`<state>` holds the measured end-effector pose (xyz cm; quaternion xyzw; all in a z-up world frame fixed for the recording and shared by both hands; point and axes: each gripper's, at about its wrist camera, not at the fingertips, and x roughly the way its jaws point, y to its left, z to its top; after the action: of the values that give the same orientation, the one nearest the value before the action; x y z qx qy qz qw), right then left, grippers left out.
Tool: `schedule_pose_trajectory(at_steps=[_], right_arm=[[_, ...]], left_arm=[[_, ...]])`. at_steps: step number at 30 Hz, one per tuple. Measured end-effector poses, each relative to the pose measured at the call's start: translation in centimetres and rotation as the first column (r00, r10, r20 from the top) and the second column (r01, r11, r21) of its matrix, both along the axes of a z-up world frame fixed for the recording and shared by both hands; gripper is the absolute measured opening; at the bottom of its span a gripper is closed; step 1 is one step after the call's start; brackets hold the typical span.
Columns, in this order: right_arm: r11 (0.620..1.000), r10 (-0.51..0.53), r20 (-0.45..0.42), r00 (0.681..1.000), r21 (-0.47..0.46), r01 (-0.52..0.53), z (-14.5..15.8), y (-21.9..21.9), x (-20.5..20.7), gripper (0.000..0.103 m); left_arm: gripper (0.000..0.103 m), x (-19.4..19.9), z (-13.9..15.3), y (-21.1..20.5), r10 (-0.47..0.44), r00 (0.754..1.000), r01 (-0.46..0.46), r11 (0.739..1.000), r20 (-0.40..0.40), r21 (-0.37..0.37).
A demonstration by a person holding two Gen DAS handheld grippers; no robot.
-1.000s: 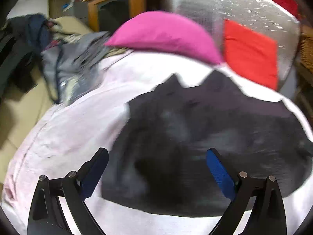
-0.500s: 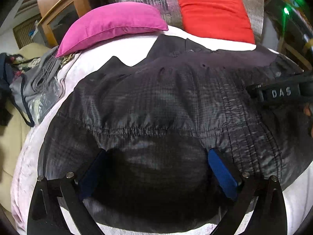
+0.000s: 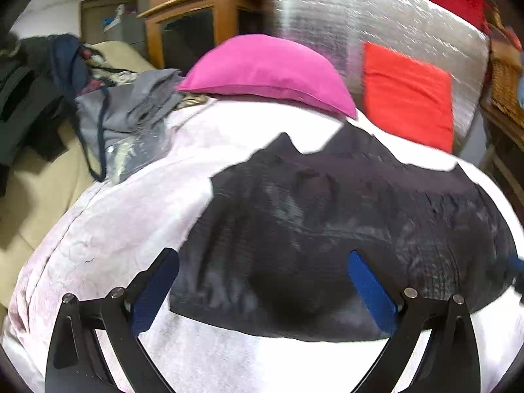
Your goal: Fold large clothes
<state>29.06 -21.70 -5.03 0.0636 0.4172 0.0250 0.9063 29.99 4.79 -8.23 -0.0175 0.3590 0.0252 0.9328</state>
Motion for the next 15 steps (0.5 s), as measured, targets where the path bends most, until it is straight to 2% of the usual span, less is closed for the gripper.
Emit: schedule_pose_trajectory(at_steps=[2, 6, 9, 11, 15], right_arm=[[1.000, -0.027, -0.010, 1.000, 0.013, 0.028, -0.6, -0.6, -0.1, 0.086], [0.999, -0.039, 0.002, 0.999, -0.007, 0.039, -0.7, -1.0, -0.2, 0.086], [0.996, -0.066, -0.034, 0.997, -0.064, 0.064, -2.0, -1.1, 0.5, 0.086], [0.994, -0.077, -0.069, 0.995, -0.083, 0.071, -3.2, -1.4, 1.2, 0.086], [0.993, -0.074, -0.093, 0.993, -0.100, 0.065, -3.6, -1.4, 1.6, 0.086]], left_arm=[[0.103, 0.0, 0.2, 0.6, 0.013, 1.000, -0.013, 1.000, 0.013, -0.015], [0.103, 0.8, -0.6, 0.5, 0.007, 1.000, -0.007, 1.000, -0.007, 0.023], [0.103, 1.8, -2.6, 0.3, 0.032, 0.998, -0.027, 0.996, -0.056, 0.089], [0.103, 3.2, -5.1, 0.0, 0.033, 0.986, -0.012, 0.992, -0.164, 0.125], [0.103, 3.0, -5.3, 0.1, 0.023, 0.989, -0.003, 0.990, -0.145, 0.138]])
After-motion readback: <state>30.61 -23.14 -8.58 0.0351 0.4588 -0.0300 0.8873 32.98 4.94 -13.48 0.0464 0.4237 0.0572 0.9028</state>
